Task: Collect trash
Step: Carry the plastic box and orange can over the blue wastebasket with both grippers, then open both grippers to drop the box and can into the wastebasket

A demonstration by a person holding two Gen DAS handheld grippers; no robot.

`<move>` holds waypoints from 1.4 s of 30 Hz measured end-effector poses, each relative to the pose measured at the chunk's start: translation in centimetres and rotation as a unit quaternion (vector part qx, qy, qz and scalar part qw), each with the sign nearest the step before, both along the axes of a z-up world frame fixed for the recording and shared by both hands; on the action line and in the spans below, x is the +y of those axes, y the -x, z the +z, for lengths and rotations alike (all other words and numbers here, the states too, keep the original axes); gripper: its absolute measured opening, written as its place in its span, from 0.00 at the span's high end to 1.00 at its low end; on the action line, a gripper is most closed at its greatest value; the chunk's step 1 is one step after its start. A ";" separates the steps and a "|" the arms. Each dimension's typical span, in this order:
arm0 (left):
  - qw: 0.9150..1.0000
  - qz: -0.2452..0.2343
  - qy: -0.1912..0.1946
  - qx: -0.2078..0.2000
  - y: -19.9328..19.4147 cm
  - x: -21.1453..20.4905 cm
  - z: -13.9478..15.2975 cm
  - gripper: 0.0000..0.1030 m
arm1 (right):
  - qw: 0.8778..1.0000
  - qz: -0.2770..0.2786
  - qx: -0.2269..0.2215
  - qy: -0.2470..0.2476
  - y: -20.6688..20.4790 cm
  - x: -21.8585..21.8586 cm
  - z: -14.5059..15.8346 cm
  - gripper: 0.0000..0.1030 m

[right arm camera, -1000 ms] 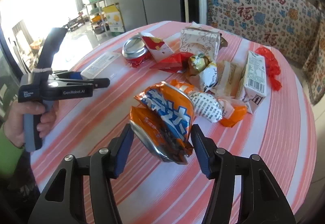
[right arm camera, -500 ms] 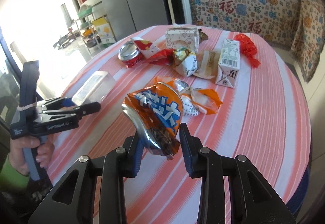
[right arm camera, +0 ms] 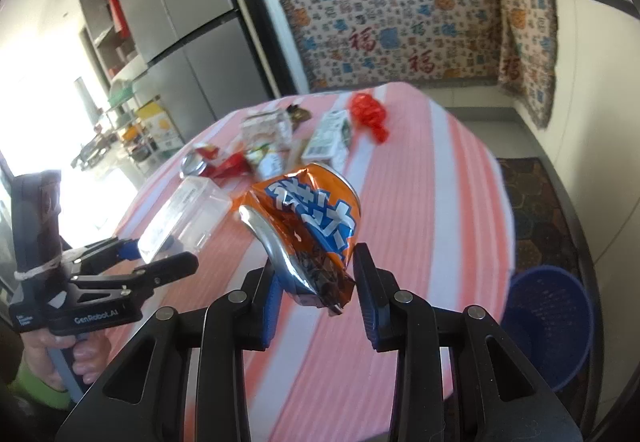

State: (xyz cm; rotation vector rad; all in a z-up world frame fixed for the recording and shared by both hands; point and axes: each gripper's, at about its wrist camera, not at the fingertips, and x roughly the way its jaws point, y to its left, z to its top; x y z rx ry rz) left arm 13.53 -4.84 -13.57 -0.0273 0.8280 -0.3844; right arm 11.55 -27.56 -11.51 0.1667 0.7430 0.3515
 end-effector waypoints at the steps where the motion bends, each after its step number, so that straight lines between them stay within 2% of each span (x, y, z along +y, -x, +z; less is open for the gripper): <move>1: 1.000 -0.017 0.002 -0.001 -0.4 -1.5 0.3 0.40 | 1.000 -0.016 -0.003 0.003 0.2 -1.6 0.3 0.67; 7: 0.993 -0.115 0.013 0.000 -2.9 -11.3 0.7 0.40 | 0.992 -0.117 0.010 0.037 1.1 -11.2 0.4 0.67; 12: 0.983 -0.182 0.021 0.022 -4.4 -19.2 -1.1 0.40 | 0.982 -0.178 0.037 0.051 1.0 -17.5 -1.0 0.67; 16: 0.978 -0.205 0.015 0.049 -5.5 -25.1 -3.7 0.40 | 0.975 -0.208 0.063 0.047 0.1 -21.2 -2.7 0.67; 21: 0.973 -0.217 0.007 0.077 -6.6 -30.4 -6.6 0.40 | 0.968 -0.229 0.096 0.028 -1.7 -24.9 -5.5 0.67; 28: 0.969 -0.230 -0.023 0.091 -8.1 -34.6 -9.9 0.39 | 0.958 -0.256 0.132 -0.016 -3.8 -28.7 -9.0 0.66; 30: 0.968 -0.232 -0.024 0.090 -8.3 -35.5 -10.7 0.38 | 0.956 -0.258 0.138 -0.031 -4.4 -29.2 -9.8 0.62; 31: 0.968 -0.231 -0.026 0.092 -8.4 -35.7 -11.2 0.33 | 0.955 -0.259 0.137 -0.039 -4.3 -29.7 -10.1 0.57; 32: 0.969 -0.226 -0.028 0.095 -8.7 -36.0 -11.7 0.29 | 0.954 -0.262 0.136 -0.046 -4.5 -29.9 -10.4 0.48; 34: 0.971 -0.217 -0.027 0.099 -8.9 -36.7 -12.2 0.25 | 0.952 -0.272 0.135 -0.047 -4.3 -30.6 -10.7 0.47; 36: 0.972 -0.211 -0.026 0.104 -9.6 -37.3 -12.4 0.25 | 0.950 -0.280 0.127 -0.050 -3.9 -30.8 -10.3 0.46; 42: 0.975 -0.205 -0.022 0.080 -9.0 -36.3 -10.5 0.25 | 0.953 -0.290 0.084 -0.007 -2.4 -29.9 -7.6 0.33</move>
